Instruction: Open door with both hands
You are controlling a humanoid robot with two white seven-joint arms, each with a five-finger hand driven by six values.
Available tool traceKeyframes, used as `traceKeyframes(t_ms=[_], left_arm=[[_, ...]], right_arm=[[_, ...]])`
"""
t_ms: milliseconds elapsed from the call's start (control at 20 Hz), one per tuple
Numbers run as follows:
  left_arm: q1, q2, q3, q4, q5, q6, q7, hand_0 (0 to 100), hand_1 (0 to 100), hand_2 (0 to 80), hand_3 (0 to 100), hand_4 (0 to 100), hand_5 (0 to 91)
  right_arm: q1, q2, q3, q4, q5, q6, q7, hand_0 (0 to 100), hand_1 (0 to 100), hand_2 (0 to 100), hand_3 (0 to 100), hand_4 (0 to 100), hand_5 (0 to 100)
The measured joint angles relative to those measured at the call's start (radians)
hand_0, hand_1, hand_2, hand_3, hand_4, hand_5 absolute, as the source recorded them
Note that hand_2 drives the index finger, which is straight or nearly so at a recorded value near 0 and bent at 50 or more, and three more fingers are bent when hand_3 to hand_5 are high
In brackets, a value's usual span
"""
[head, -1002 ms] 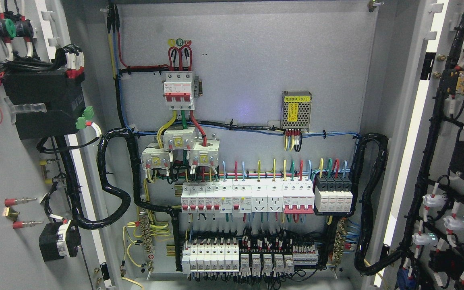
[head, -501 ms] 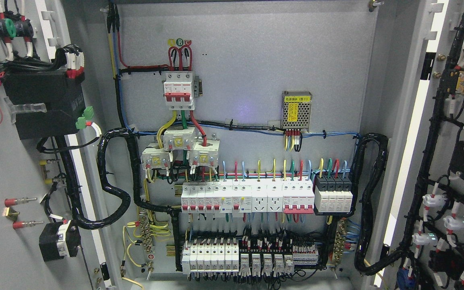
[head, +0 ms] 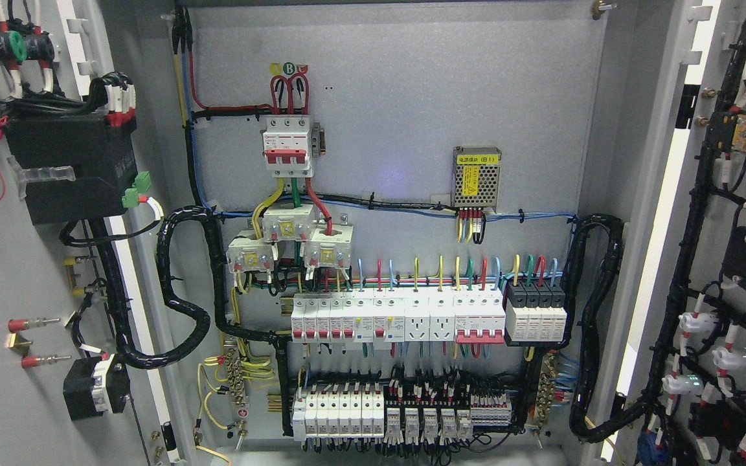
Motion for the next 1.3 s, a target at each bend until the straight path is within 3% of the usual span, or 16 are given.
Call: traceKeyframes(t_ms=[401, 801, 1052, 1302], left_arm=[[0.188, 0.060, -0.120, -0.357, 0.057, 0.003, 0.004, 0, 0, 0.0, 0, 3, 0.0], [0.398, 0.117, -0.198, -0.734, 0.074, -0.009, 0.004, 0, 0, 0.0, 0, 3, 0.0], [0.459, 0.137, -0.225, -0.924, 0.077, -0.048, 0.005, 0, 0, 0.0, 0, 3, 0.0], [0.482, 0.150, -0.239, -1.074, 0.078, -0.114, 0.006, 0, 0, 0.0, 0, 3, 0.0]], right_arm=[[0.118, -0.075, -0.056, -0.014, 0.011, -0.083, -0.001, 0, 0, 0, 0, 0, 0], [0.226, -0.144, -0.119, -0.022, 0.012, -0.215, -0.001, 0, 0, 0, 0, 0, 0], [0.283, -0.177, -0.165, -0.027, 0.011, -0.302, -0.001, 0, 0, 0, 0, 0, 0], [0.324, -0.216, -0.208, -0.037, 0.011, -0.349, -0.001, 0, 0, 0, 0, 0, 0]])
